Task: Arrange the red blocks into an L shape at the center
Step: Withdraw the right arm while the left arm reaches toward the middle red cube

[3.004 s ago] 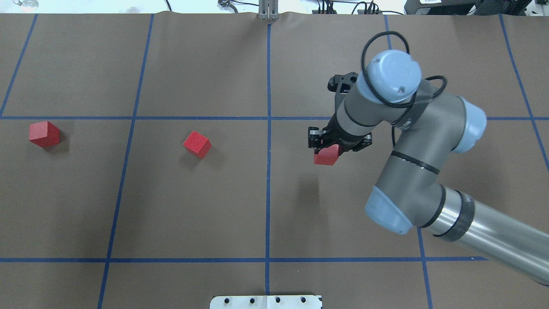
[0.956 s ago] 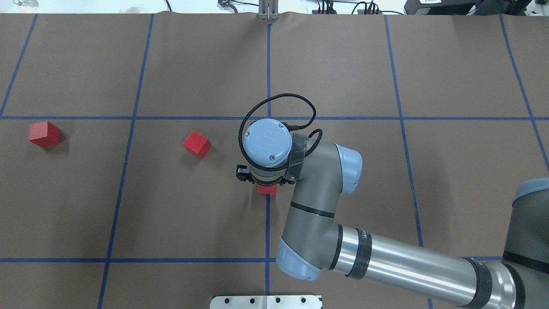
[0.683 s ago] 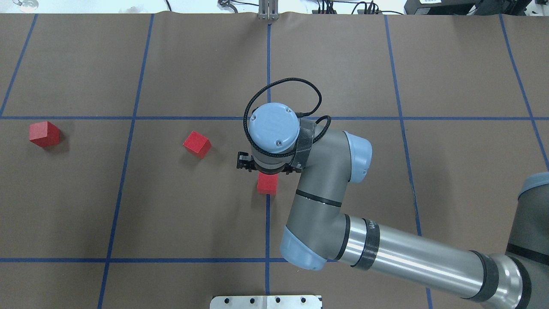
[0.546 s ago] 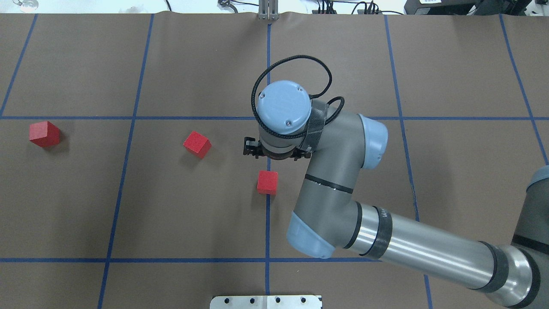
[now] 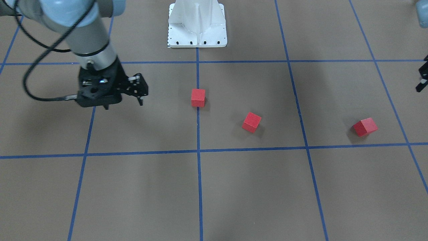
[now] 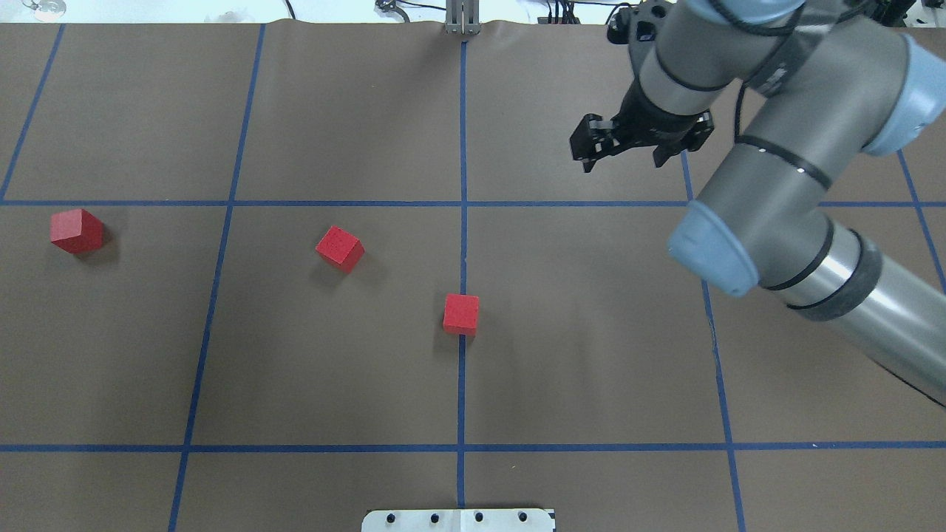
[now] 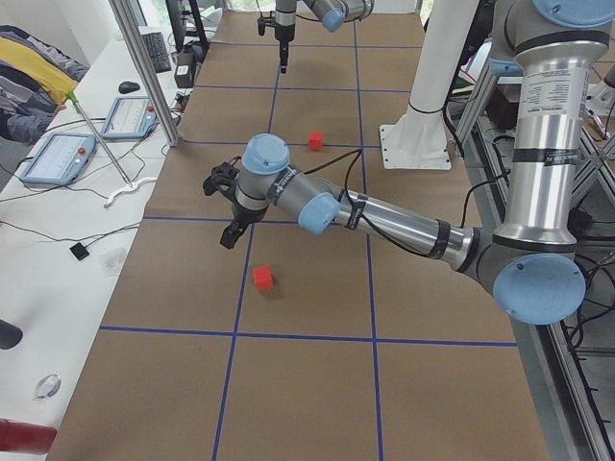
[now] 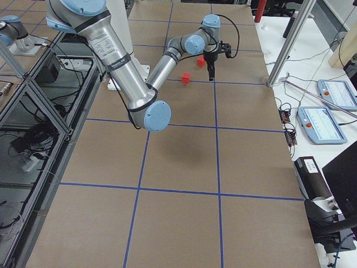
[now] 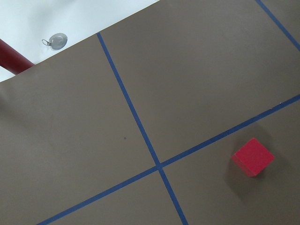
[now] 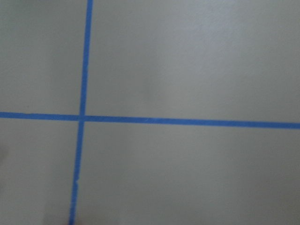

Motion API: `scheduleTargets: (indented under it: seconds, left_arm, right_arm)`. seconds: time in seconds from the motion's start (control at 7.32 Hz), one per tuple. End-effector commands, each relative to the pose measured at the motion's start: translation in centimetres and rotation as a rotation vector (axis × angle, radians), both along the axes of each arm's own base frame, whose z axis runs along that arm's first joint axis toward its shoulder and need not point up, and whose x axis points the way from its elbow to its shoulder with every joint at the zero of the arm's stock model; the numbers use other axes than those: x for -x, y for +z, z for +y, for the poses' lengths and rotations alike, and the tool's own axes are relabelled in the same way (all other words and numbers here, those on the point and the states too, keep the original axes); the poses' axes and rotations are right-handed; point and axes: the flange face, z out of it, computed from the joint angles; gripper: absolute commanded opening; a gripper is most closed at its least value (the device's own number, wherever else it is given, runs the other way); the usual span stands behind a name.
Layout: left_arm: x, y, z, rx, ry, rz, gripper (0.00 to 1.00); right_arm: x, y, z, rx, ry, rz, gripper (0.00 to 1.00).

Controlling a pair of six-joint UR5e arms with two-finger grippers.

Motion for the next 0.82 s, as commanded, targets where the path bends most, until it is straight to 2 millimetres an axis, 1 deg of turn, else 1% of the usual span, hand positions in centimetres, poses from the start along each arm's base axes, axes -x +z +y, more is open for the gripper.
scheduleTargets:
  seconds: [0.0, 0.14, 0.27, 0.41, 0.55, 0.68]
  left_arm:
    - [-11.9, -7.2, -1.3, 0.096, 0.046, 0.12, 1.0]
    - [-16.3, -10.7, -1.5, 0.101, 0.065, 0.15, 1.0]
    - [-22.1, -12.8, -0.5, 0.088, 0.143, 0.147, 1.0]
    - [-25.5, -14.1, -0.2, 0.104, 0.113, 0.117, 1.0]
    - [-29.6, -15.5, 0.8, 0.136, 0.136, 0.097, 1.0]
    - [-34.1, -16.7, 1.0, 0.171, 0.159, 0.088, 1.0]
  right_arm:
    - [-10.8, 9.0, -2.7, -0.103, -0.147, 0.042, 1.0]
    - [-14.3, 12.2, -2.8, -0.125, -0.191, 0.047, 1.0]
    - [-17.7, 15.8, -2.4, -0.14, -0.224, 0.061, 1.0]
    - [-20.8, 19.8, -1.3, -0.116, -0.232, 0.08, 1.0]
    - [-23.2, 22.8, -0.2, -0.068, -0.208, 0.094, 1.0]
    - [-23.6, 25.1, 0.9, -0.071, -0.204, 0.099, 1.0]
